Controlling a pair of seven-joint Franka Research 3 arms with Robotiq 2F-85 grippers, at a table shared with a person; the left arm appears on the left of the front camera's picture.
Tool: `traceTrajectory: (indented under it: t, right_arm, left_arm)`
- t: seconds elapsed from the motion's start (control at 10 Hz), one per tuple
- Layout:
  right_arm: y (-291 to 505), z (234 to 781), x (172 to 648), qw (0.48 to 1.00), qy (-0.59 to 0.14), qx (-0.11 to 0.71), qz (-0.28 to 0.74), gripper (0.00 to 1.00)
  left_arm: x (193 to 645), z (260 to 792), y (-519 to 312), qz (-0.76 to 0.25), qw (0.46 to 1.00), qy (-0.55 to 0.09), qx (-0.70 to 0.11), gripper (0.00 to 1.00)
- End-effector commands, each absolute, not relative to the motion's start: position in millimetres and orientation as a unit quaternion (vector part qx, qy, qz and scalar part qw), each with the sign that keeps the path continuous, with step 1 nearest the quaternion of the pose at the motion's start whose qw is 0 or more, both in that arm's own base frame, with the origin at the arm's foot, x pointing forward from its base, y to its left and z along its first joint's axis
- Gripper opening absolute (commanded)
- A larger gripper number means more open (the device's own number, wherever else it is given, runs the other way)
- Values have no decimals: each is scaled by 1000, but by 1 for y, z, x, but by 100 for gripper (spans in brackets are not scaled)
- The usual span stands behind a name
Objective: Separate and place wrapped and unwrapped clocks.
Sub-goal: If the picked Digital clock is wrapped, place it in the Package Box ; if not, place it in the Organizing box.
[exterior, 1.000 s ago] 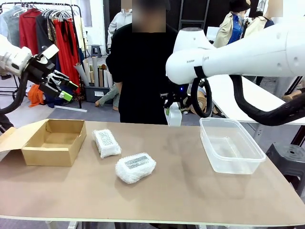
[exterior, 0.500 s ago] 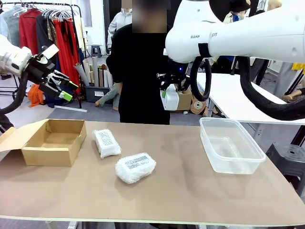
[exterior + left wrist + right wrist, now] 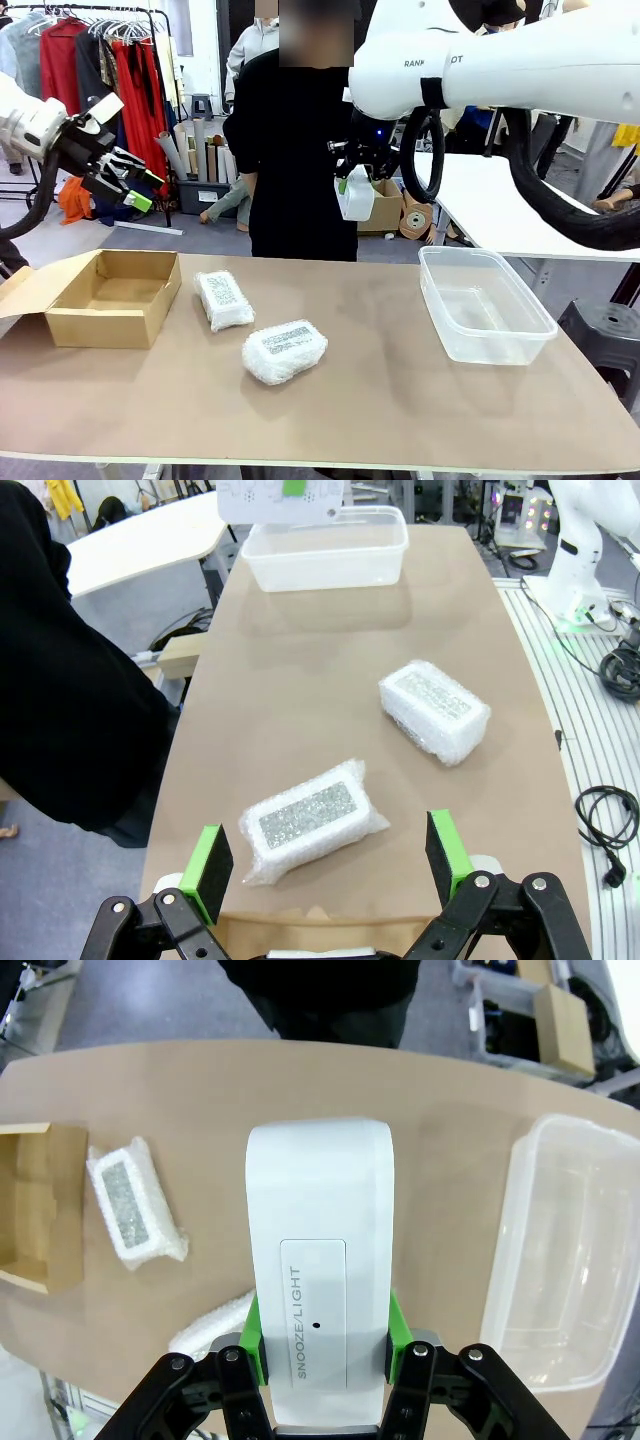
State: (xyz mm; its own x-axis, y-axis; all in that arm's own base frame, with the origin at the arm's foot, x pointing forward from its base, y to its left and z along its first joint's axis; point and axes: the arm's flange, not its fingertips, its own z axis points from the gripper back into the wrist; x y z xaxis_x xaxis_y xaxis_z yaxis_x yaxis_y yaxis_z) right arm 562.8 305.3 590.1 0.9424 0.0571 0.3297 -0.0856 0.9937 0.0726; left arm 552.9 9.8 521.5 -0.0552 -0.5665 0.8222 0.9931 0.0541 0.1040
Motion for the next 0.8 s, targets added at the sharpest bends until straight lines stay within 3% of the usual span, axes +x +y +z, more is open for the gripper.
traceTrajectory:
  t: [0.0, 0.7]
  right_arm:
    - [305, 591, 562, 984, -166, 43, 36, 0]
    - [305, 591, 562, 984, -166, 43, 36, 0]
  left_arm:
    - [551, 523, 11, -626, 624, -370, -286, 100]
    - [551, 523, 11, -626, 624, -370, -286, 100]
